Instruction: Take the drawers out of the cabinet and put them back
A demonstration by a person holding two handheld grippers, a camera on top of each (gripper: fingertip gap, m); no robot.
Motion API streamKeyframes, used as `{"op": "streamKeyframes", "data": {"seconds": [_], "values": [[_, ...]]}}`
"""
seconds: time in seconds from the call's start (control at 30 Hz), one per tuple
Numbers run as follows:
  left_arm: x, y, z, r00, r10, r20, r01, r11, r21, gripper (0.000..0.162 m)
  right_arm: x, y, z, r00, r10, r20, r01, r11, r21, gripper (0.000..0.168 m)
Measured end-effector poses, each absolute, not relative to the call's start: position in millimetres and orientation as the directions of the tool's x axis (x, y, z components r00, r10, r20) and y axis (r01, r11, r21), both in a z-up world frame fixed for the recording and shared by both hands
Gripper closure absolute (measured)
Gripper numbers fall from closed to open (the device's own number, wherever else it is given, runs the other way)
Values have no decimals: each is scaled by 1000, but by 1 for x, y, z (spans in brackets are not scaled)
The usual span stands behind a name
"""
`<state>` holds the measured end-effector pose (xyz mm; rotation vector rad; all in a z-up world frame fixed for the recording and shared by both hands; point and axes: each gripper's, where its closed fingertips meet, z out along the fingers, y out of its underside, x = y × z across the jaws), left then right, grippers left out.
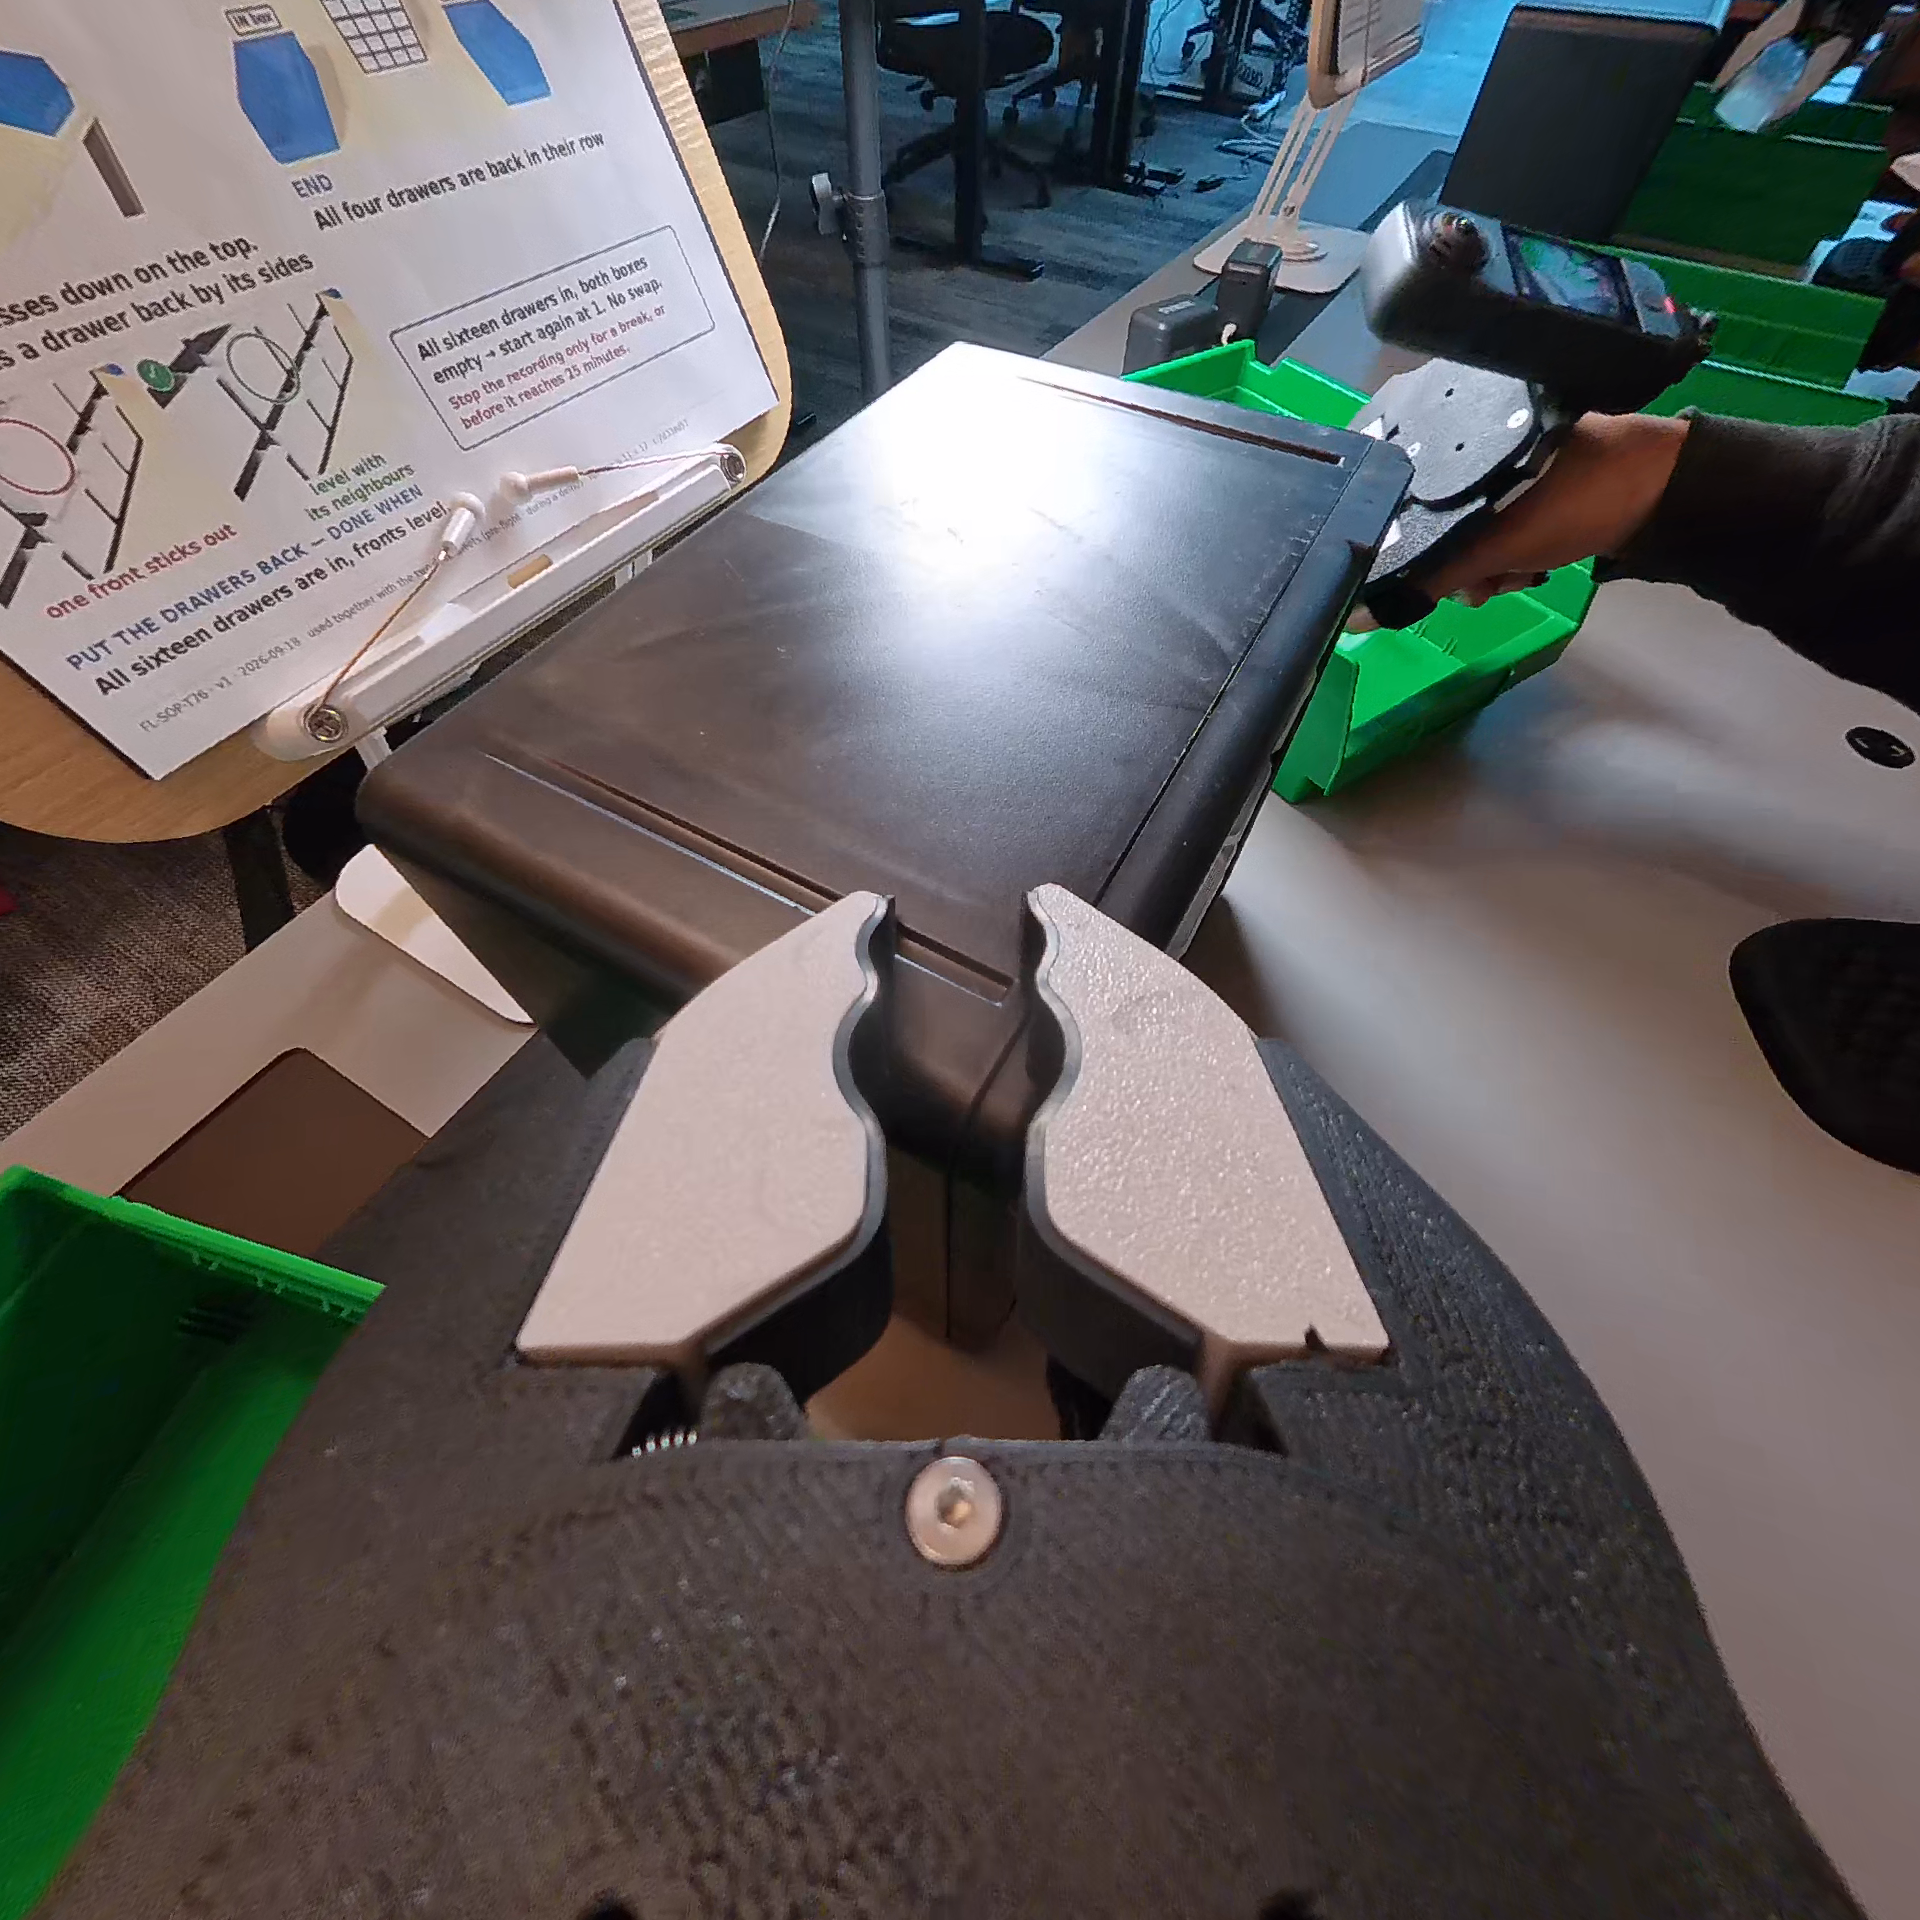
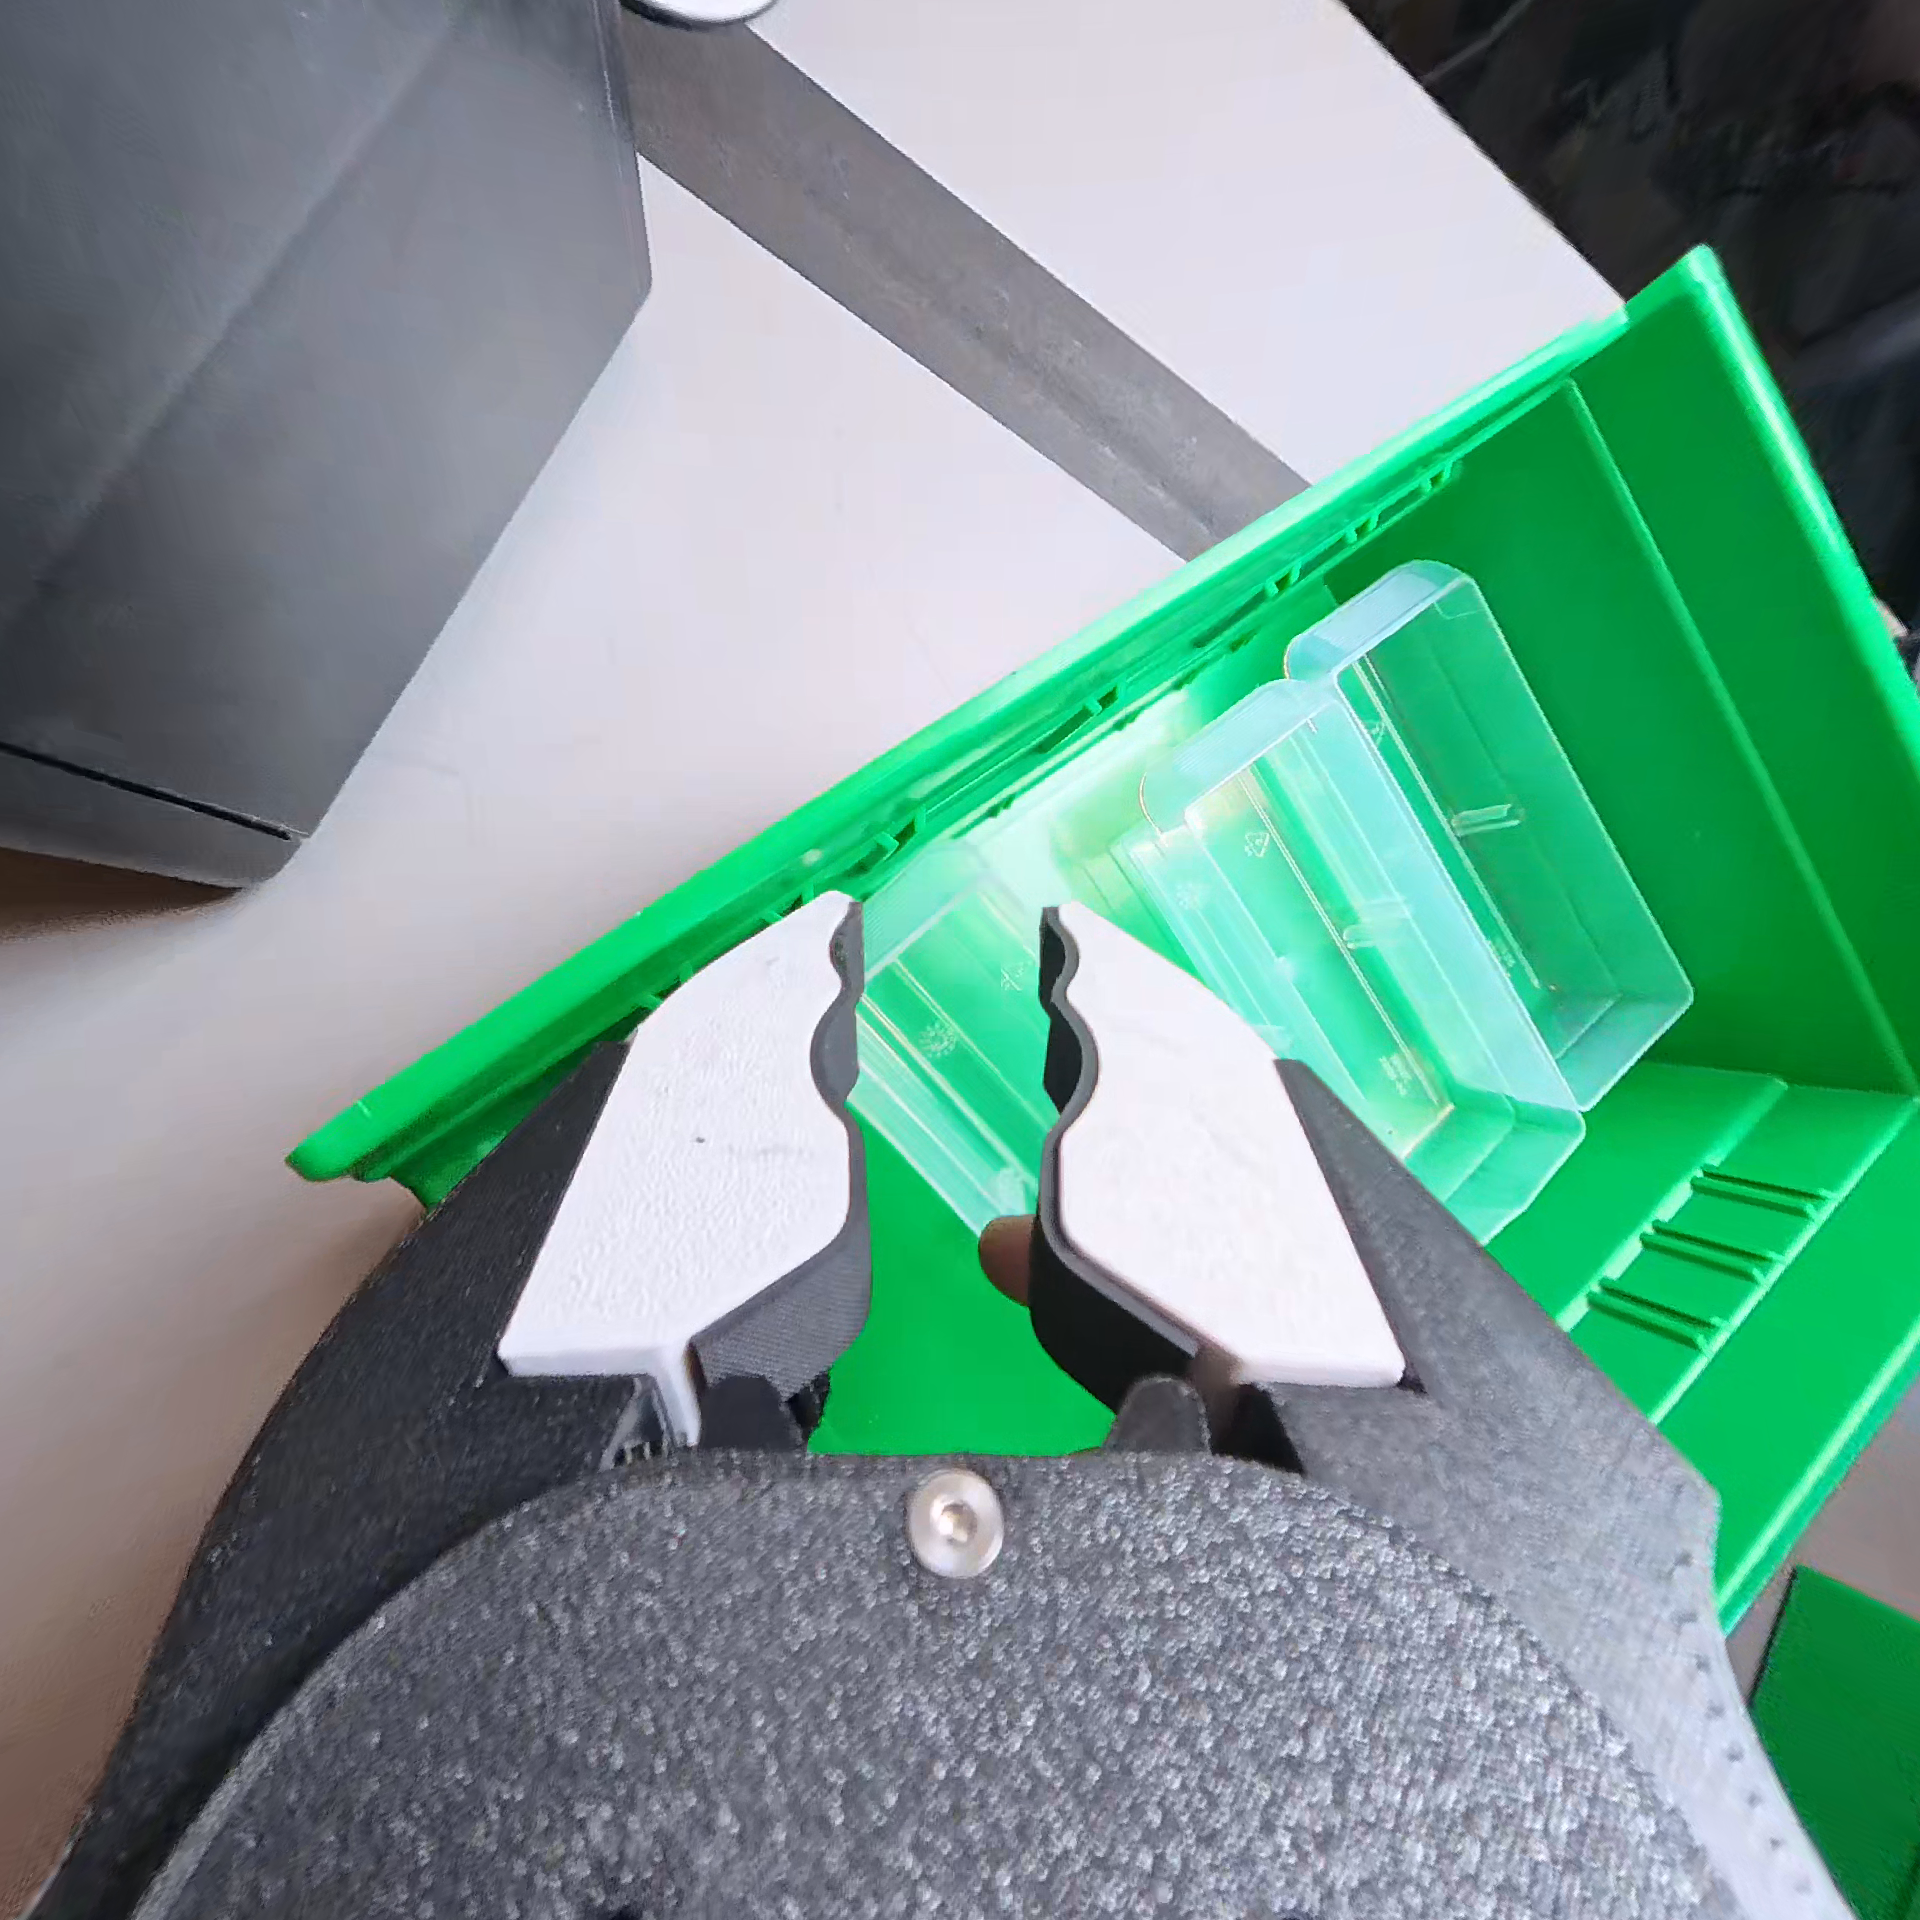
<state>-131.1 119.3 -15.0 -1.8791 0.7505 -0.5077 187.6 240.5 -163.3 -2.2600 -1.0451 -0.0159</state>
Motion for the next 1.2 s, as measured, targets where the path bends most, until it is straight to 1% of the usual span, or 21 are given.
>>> {"op": "streamKeyframes", "data": {"seconds": [0.1,0.17,0.23,0.3,0.37,0.43,0.5,0.6,0.67,0.73,0.8,0.9,0.97,1.03,1.1,1.2], "values": [[-131,119,-15,719,-695,15,-271,-299,-915,139,186,234,-157,638,732,240,704,-426,-568,134],[-131,119,-15,719,-695,14,-271,-299,-915,139,191,227,-156,571,778,262,756,-374,-537,134],[-131,119,-15,719,-695,14,-271,-299,-915,139,200,213,-163,475,839,266,827,-321,-462,134],[-131,119,-15,719,-695,14,-271,-299,-915,139,213,205,-176,429,859,280,871,-311,-380,135],[-131,119,-15,720,-694,11,-273,-298,-915,139,227,206,-189,396,854,339,905,-299,-303,141],[-131,119,-15,721,-693,7,-276,-296,-914,140,237,211,-200,379,843,382,919,-296,-259,152],[-131,119,-15,722,-692,4,-277,-294,-915,140,241,217,-205,389,832,396,917,-305,-259,159],[-131,119,-15,723,-691,7,-272,-294,-916,140,248,234,-203,400,795,456,914,-313,-257,160],[-131,119,-15,725,-689,7,-270,-293,-917,140,252,244,-200,395,766,508,918,-307,-250,158],[-131,119,-15,727,-687,3,-272,-292,-917,141,253,248,-194,389,744,544,921,-297,-253,151],[-131,119,-14,728,-686,0,-273,-290,-917,141,248,247,-184,415,719,557,908,-295,-296,151],[-131,119,-14,728,-686,-1,-274,-288,-918,141,229,236,-152,480,678,556,865,-260,-430,151],[-131,118,-14,727,-687,-2,-275,-288,-917,141,208,221,-127,509,665,547,826,-198,-528,151],[-131,119,-14,726,-688,-1,-274,-288,-917,141,184,201,-105,508,672,539,793,-119,-598,150],[-131,119,-14,727,-687,0,-273,-289,-918,141,160,180,-88,482,681,551,773,-35,-634,150],[-131,119,-14,728,-685,1,-271,-289,-918,142,119,146,-76,404,728,554,756,75,-650,148]]}}
